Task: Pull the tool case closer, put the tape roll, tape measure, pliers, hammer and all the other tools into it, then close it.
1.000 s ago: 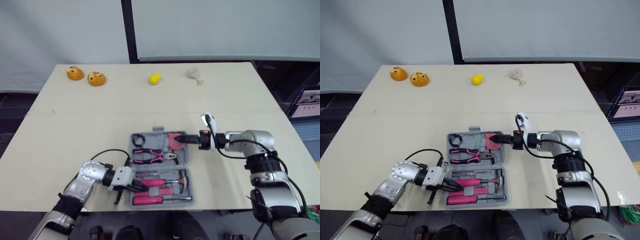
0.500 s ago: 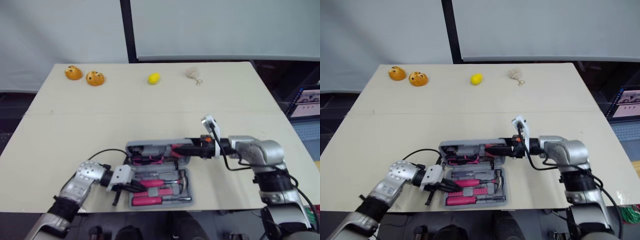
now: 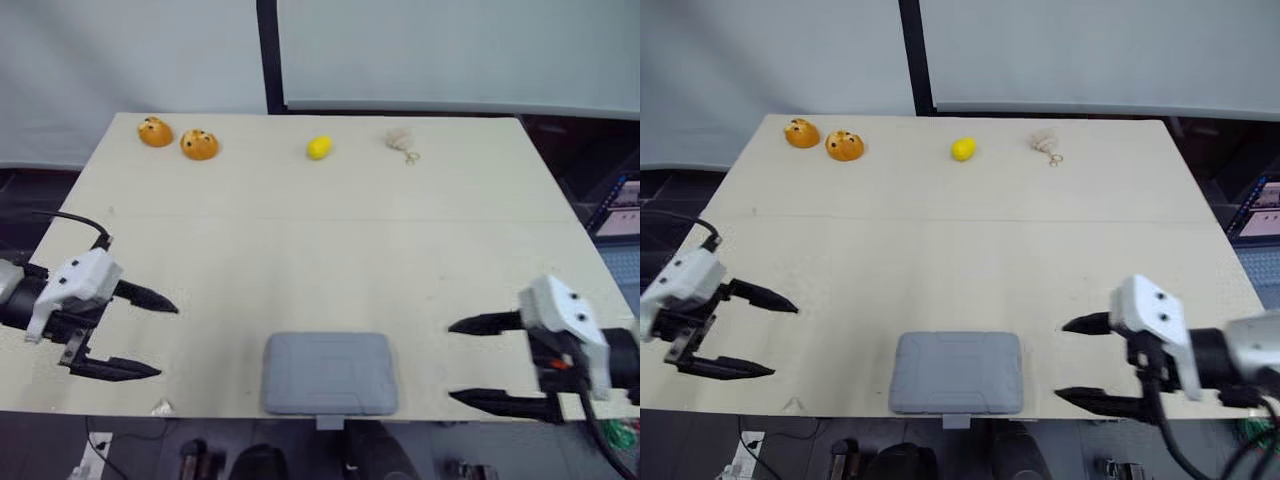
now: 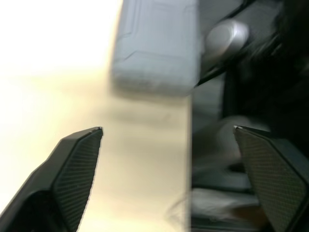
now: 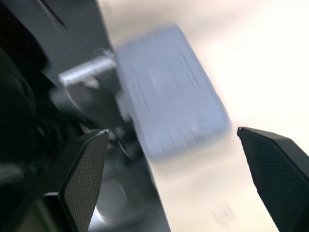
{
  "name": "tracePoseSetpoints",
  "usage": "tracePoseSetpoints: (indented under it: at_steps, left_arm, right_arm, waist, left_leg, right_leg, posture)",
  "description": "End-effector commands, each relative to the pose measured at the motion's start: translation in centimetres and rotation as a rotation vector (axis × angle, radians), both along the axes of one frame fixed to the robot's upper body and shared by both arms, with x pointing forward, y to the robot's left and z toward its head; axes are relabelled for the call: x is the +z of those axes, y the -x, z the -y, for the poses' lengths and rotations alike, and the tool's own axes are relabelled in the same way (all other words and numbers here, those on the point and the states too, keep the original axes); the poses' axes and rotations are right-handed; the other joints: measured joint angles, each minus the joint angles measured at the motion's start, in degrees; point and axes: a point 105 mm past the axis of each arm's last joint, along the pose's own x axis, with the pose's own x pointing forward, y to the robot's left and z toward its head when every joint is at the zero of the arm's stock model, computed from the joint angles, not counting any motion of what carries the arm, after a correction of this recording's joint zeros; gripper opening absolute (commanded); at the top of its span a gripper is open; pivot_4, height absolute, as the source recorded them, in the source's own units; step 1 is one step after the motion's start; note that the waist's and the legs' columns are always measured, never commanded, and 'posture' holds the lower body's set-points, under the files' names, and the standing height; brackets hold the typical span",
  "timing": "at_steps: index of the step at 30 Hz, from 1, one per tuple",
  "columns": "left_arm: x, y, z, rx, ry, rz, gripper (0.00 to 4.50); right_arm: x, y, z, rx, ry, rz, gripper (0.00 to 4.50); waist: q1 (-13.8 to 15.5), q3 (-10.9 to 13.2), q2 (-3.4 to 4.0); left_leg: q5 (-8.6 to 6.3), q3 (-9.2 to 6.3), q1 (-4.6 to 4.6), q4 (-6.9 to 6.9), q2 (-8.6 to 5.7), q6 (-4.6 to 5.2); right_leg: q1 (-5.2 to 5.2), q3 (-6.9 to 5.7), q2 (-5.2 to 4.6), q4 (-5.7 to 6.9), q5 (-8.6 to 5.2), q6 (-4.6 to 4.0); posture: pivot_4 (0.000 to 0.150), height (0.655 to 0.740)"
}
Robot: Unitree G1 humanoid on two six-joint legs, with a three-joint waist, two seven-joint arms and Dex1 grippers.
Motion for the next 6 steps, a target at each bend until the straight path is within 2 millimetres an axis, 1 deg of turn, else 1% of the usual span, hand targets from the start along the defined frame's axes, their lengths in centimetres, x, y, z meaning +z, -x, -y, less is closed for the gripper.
tracePoseSetpoints:
  at_steps: [1,4,6]
  left_arm:
    - [0.4,0.1,1.1,-0.107,0.02,0.022,4.46]
    - [0.5,-0.1,2.1,-0.137,0.057,0.041,4.46]
    - [0.6,-0.1,2.6,-0.157,0.087,0.04,4.46]
  right_arm:
    - [1.0,0.6,1.0,0.022,0.06,0.095,4.5]
    - [0.5,1.0,1.3,0.046,0.095,0.119,4.5]
    - [0.5,0.8,1.2,0.042,0.085,0.14,4.5]
  waist:
    - [0.02,0.06,-0.23]
    - [0.11,0.04,-0.26]
    - [0.11,0.04,-0.26]
  left_leg:
    - [-0.01,0.0,-0.01,0.02,0.0,0.03]
    - [-0.04,0.0,-0.07,0.06,0.01,0.1]
    - [-0.04,0.01,-0.07,0.03,0.02,0.11]
  right_leg:
    - [0.01,0.0,0.0,-0.01,0.07,0.06]
    - [0.02,0.01,0.02,-0.15,0.13,0.14]
    - [0.05,0.02,0.03,-0.24,0.15,0.17]
  posture:
    - [0.15,0.74]
    - [0.15,0.74]
    - [0.15,0.74]
